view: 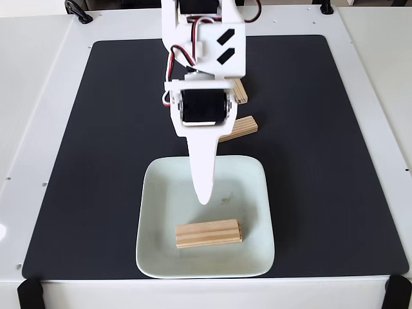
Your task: Pick up the wooden block and place them on the plate.
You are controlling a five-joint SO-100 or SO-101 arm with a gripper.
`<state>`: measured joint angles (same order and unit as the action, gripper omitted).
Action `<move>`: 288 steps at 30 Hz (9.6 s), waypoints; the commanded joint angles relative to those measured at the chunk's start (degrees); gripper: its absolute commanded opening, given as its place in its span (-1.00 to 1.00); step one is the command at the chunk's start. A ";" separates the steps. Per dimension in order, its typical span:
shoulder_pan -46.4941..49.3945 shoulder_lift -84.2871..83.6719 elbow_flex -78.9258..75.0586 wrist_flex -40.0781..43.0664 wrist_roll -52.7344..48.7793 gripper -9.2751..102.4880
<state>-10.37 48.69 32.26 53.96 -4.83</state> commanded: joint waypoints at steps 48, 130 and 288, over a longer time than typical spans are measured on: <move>-6.42 64.34 83.85 17.75 -85.78 -0.85; -5.80 57.22 89.74 11.78 -78.22 -0.12; -3.96 31.64 28.04 0.09 -6.59 -0.84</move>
<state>-15.56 82.44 65.74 54.40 -11.95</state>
